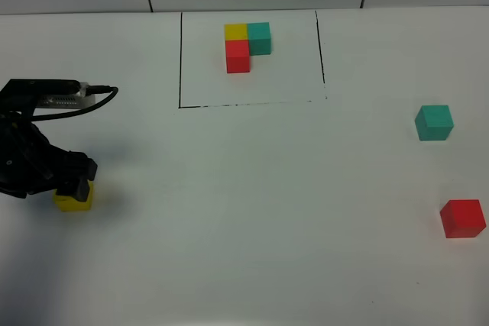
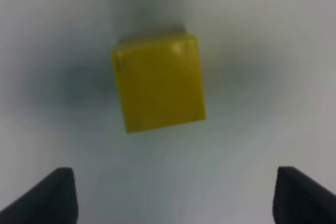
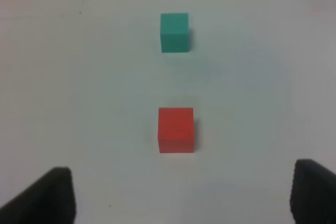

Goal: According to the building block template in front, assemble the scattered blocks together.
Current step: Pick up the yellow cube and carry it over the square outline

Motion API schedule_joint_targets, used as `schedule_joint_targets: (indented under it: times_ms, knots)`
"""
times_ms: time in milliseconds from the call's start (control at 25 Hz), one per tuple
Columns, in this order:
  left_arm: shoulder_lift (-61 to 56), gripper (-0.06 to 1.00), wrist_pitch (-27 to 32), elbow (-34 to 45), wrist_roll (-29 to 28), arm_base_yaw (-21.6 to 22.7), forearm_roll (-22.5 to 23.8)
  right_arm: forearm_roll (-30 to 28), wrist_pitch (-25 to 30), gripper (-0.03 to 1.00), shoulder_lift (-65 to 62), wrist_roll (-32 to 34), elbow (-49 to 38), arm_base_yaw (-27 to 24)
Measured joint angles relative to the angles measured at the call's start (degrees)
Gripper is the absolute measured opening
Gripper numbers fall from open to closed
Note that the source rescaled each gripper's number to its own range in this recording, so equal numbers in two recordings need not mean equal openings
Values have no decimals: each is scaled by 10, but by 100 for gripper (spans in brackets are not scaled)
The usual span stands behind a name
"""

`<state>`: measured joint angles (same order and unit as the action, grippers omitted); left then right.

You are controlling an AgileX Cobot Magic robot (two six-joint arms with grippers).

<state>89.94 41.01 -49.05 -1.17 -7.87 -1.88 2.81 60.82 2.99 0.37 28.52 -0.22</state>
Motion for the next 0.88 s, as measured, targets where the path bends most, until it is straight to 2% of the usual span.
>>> schedule_joint_targets:
  times_ms: [400,560,880]
  knots:
    - [16,79,-15,-5,-47,-1,1,0,0,69,0,0,0,0]
    - [40,79,-19,-5,-70,-1,19,0,0,69,0,0,0,0]
    - [79,79,-70,-5,-76,-1,26,0,-1,69,0,0,0,0]
